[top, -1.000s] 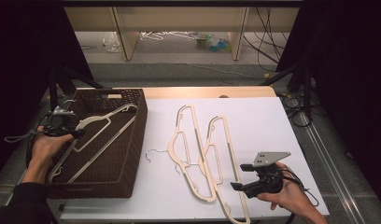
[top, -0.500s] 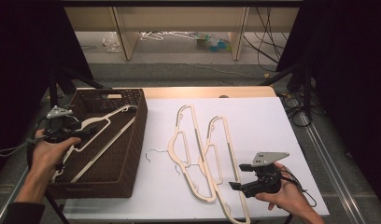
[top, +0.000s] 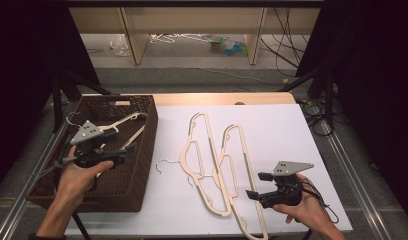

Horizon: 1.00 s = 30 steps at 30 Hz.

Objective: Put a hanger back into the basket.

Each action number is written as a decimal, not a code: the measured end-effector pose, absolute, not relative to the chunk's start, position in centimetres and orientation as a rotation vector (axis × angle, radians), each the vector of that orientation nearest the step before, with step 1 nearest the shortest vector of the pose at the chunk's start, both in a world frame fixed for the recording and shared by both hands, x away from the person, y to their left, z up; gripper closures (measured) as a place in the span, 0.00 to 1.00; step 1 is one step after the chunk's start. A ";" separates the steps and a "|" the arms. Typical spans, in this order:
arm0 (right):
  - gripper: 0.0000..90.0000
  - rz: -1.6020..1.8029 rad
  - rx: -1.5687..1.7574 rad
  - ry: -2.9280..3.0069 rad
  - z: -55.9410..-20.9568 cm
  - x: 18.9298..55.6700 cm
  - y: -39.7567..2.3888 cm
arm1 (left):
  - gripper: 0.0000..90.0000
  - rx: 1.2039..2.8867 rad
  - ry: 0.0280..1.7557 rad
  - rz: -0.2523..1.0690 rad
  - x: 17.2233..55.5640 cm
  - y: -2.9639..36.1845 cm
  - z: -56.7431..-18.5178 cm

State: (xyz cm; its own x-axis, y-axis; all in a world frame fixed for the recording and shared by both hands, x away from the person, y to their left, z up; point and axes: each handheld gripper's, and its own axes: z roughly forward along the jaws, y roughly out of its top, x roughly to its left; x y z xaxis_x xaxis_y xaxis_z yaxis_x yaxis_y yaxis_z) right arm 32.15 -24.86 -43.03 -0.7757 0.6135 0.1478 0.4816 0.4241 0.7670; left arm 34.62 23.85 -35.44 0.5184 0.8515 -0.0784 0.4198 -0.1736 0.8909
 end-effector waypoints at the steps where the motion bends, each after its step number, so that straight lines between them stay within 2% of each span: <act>1: 0.26 1.282 0.975 2.516 -43.1 32.2 -24.8 | 0.24 1.795 1.037 0.555 34.3 23.3 -35.5; 9: 0.25 1.294 0.986 2.479 -43.6 32.5 -25.1 | 0.21 1.802 0.916 0.523 32.0 18.9 -35.4; 16: 0.23 1.353 1.015 2.406 -43.2 32.3 -25.7 | 0.20 1.787 0.844 0.472 30.5 16.3 -37.0; 22: 0.19 1.436 1.028 2.333 -42.8 32.0 -25.7 | 0.21 1.824 0.802 0.441 29.4 15.0 -38.9; 30: 0.19 1.436 1.003 2.341 -42.7 31.6 -25.3 | 0.21 1.863 0.778 0.458 28.2 14.3 -41.8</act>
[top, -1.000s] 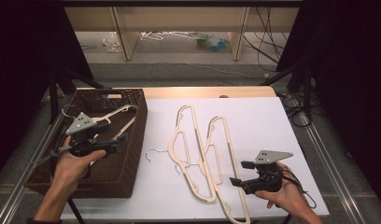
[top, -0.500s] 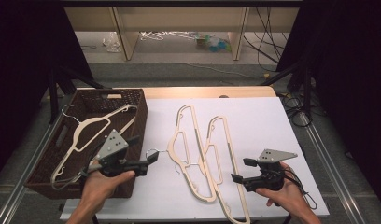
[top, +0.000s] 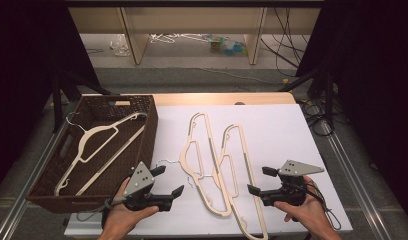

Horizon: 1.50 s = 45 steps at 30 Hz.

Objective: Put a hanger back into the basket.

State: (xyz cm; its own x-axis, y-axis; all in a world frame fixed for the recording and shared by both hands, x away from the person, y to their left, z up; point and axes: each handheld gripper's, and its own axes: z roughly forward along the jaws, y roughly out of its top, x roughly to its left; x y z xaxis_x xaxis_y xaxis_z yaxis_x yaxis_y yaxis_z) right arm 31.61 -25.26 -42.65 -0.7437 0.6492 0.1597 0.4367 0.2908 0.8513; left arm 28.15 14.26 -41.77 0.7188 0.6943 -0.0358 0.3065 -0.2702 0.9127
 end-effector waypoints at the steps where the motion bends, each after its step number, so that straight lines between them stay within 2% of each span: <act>1: 0.19 1.423 0.997 2.342 -42.6 31.6 -25.2 | 0.21 1.864 0.773 0.432 28.1 14.2 -42.0; 3: 0.19 1.432 0.993 2.341 -42.7 31.5 -25.0 | 0.20 1.868 0.753 0.431 27.8 14.3 -42.3; 7: 0.19 1.400 0.962 2.361 -42.5 31.3 -24.6 | 0.21 1.856 0.739 0.510 27.7 14.9 -42.3; 13: 0.18 1.371 0.920 2.385 -42.3 30.9 -23.3 | 0.21 1.849 0.756 0.494 27.4 15.3 -42.8; 19: 0.19 1.278 0.824 2.467 -42.9 30.6 -19.8 | 0.21 1.871 0.750 0.500 27.2 15.2 -43.1; 22: 0.24 1.220 0.737 2.564 -43.5 30.5 -17.4 | 0.21 1.874 0.753 0.504 27.2 15.3 -43.2; 28: 0.25 1.112 0.694 2.665 -45.1 31.1 -13.3 | 0.21 1.869 0.751 0.492 27.2 15.3 -43.2; 35: 0.28 1.020 0.723 2.717 -46.6 32.3 -10.6 | 0.21 1.877 0.754 0.496 27.3 15.3 -43.3; 39: 0.34 0.975 0.736 2.737 -47.1 33.3 -9.7 | 0.22 1.869 0.761 0.496 27.2 15.4 -43.4; 45: 0.35 0.945 0.773 2.740 -47.6 34.4 -9.2 | 0.22 1.872 0.757 0.493 27.1 15.4 -43.3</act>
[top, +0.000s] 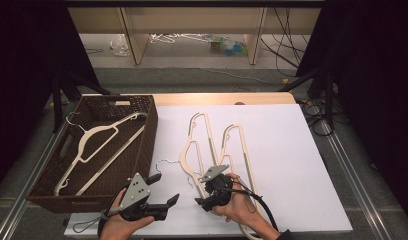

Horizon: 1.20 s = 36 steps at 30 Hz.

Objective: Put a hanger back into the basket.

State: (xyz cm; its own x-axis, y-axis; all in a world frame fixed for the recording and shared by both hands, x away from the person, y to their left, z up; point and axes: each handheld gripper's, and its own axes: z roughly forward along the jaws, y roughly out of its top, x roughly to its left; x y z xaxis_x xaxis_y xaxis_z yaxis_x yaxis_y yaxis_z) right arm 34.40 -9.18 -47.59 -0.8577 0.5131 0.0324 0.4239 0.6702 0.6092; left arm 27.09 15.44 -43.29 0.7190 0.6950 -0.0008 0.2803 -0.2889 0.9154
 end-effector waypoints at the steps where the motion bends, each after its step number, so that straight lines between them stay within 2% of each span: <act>1: 0.36 0.953 0.770 2.740 -47.8 34.6 -9.0 | 0.22 1.872 0.756 0.494 27.1 15.4 -43.3; 10: 0.48 0.867 0.763 2.789 -47.9 35.3 -8.1 | 0.22 1.871 0.750 0.494 27.2 15.4 -43.3; 11: 0.52 0.852 0.737 2.792 -47.9 35.3 -8.1 | 0.22 1.875 0.747 0.496 27.2 15.5 -43.3; 13: 0.56 0.820 0.738 2.797 -47.7 35.3 -8.1 | 0.22 1.874 0.742 0.504 27.2 15.5 -43.2; 14: 0.69 0.783 0.738 2.815 -47.4 35.4 -8.4 | 0.22 1.871 0.742 0.501 27.2 15.5 -43.2; 19: 0.79 0.739 0.846 2.841 -46.9 36.1 -9.6 | 0.22 1.874 0.741 0.490 27.2 15.4 -43.3; 24: 0.79 0.750 0.928 2.824 -46.9 36.7 -10.1 | 0.23 1.877 0.739 0.489 27.3 15.3 -43.4; 25: 0.76 0.762 0.941 2.810 -47.0 36.7 -10.0 | 0.22 1.875 0.740 0.488 27.3 15.3 -43.4; 26: 0.68 0.761 0.967 2.809 -47.0 36.7 -9.6 | 0.23 1.873 0.744 0.483 27.3 15.2 -43.4; 29: 0.65 0.752 0.946 2.804 -47.1 36.7 -9.2 | 0.23 1.882 0.732 0.492 27.3 15.2 -43.4; 32: 0.70 0.719 0.922 2.794 -47.1 36.6 -8.9 | 0.23 1.878 0.734 0.490 27.3 15.3 -43.4; 34: 0.80 0.720 0.916 2.785 -47.1 36.9 -9.2 | 0.23 1.884 0.734 0.493 27.3 15.3 -43.4; 36: 0.81 0.724 0.914 2.787 -47.1 37.0 -9.2 | 0.23 1.881 0.735 0.493 27.3 15.3 -43.4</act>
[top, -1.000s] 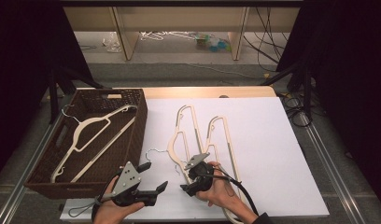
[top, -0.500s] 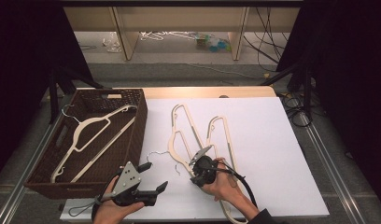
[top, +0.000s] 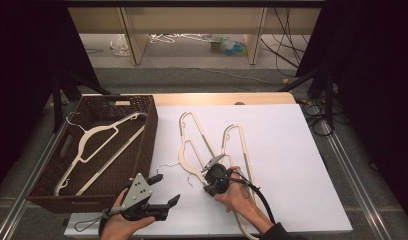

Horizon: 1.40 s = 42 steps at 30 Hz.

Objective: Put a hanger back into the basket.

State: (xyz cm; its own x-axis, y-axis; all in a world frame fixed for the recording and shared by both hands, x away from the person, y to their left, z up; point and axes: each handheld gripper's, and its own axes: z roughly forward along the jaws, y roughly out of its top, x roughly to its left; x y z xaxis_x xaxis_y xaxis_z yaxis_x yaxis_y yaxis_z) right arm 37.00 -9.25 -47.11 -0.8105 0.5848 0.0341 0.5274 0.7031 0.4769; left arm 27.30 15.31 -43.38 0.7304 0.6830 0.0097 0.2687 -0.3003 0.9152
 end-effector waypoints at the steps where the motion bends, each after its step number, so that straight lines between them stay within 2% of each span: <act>1: 0.83 0.726 0.933 2.782 -47.1 37.0 -9.3 | 0.23 1.877 0.740 0.491 27.3 15.3 -43.4; 6: 0.88 0.703 0.951 2.780 -46.8 37.2 -9.9 | 0.24 1.869 0.741 0.490 27.3 15.4 -43.3; 17: 0.88 0.668 0.860 2.889 -44.5 36.8 -13.3 | 0.24 1.887 0.728 0.518 27.6 15.3 -43.4; 19: 0.88 0.656 0.825 2.905 -44.0 36.3 -14.2 | 0.26 1.915 0.683 0.564 28.2 15.2 -43.4; 31: 0.88 0.664 0.705 2.918 -40.3 33.7 -17.7 | 0.32 2.178 0.561 0.567 31.1 11.6 -45.4; 39: 0.88 0.651 0.674 2.941 -39.7 33.2 -18.5 | 0.35 2.307 0.422 0.679 32.6 10.1 -46.9; 42: 0.88 0.648 0.675 2.946 -39.7 33.2 -18.6 | 0.36 2.323 0.393 0.682 32.9 10.0 -47.2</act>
State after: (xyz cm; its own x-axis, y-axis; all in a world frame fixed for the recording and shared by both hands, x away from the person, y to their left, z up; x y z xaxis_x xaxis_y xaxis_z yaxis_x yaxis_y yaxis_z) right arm 33.23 -18.56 -39.73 -0.9034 0.4265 0.0432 0.4053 0.8170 0.4102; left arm 32.92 10.01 -47.25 0.8176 0.4456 0.3647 0.0923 -0.7266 0.6809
